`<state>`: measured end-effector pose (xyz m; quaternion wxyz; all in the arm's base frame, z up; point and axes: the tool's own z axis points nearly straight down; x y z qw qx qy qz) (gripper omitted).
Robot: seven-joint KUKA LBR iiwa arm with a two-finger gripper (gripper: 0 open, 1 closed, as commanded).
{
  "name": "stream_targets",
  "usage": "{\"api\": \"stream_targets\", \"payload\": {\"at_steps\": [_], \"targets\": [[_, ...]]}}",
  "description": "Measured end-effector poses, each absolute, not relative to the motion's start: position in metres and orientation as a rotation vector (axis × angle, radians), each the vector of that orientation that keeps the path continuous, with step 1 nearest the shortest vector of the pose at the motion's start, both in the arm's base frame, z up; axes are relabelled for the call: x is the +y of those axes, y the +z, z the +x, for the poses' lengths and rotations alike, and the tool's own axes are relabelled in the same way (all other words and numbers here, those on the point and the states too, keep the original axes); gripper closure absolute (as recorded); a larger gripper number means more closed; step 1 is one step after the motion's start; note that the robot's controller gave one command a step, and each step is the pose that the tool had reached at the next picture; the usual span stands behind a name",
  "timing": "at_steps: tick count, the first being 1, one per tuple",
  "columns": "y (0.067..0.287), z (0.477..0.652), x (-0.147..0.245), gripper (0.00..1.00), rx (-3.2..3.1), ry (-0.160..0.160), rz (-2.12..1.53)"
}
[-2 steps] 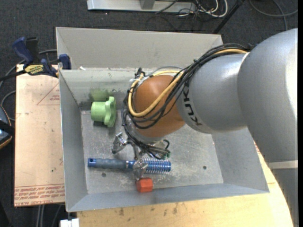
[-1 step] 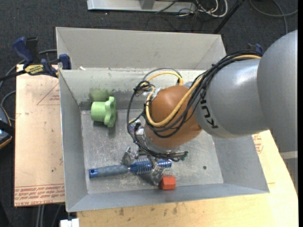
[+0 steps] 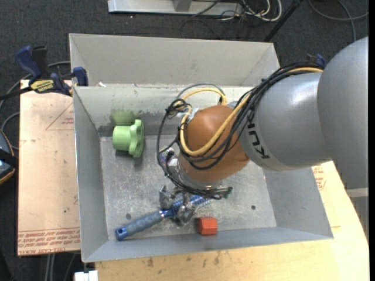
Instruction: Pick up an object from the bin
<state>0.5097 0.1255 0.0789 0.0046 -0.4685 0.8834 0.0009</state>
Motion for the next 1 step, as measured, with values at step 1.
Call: {"api": "stream_targets", "payload": {"at_steps": [1], "targets": [[0.247,0.5027,0.1459,1.0,2.753,-0.001,-1.494]]}}
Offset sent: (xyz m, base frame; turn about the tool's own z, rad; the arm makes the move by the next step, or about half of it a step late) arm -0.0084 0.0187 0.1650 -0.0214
